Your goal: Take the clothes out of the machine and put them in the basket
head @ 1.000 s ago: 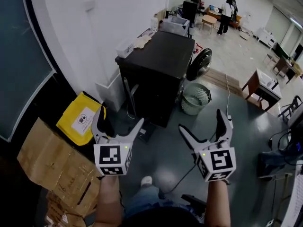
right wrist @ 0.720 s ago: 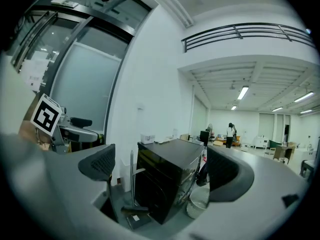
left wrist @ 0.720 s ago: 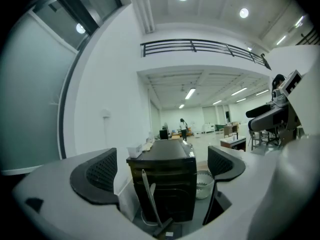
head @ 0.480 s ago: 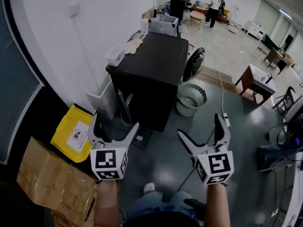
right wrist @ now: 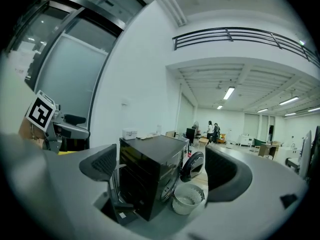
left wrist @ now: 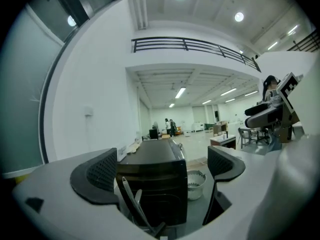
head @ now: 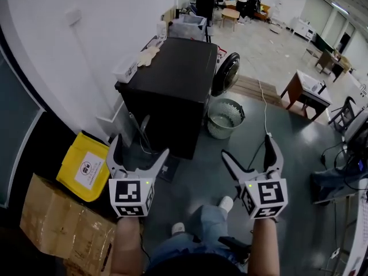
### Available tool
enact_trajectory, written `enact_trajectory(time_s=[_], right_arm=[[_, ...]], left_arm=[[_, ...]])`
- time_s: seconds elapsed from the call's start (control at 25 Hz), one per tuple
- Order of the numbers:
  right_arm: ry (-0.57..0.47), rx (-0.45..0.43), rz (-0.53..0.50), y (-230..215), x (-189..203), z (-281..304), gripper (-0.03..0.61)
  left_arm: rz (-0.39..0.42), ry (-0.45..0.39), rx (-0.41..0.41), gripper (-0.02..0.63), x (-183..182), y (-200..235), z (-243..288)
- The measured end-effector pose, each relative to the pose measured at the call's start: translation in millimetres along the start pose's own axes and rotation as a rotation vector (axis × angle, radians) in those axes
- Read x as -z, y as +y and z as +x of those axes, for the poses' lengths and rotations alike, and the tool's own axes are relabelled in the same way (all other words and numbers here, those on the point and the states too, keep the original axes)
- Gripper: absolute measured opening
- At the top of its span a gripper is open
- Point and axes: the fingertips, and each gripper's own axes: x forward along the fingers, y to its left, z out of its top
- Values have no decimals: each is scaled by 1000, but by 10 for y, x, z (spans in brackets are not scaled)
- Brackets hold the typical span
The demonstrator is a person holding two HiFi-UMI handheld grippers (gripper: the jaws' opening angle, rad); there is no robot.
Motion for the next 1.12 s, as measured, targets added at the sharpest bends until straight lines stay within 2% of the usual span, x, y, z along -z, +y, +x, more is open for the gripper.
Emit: enact_trajectory(time_s=[0.32,0.56,1.12], right_arm=[[-32,7,7,-786,53,310,541],[-33,41,51,-1728,138,533,537],[-8,109,58,-3763,577,809,512]], left_arm=[[-11,-24,-17,558,-251,-385,670],[29,-43,44,555,-571,-1117,1437],[18,-35,112,526,-893,-2656,3013]])
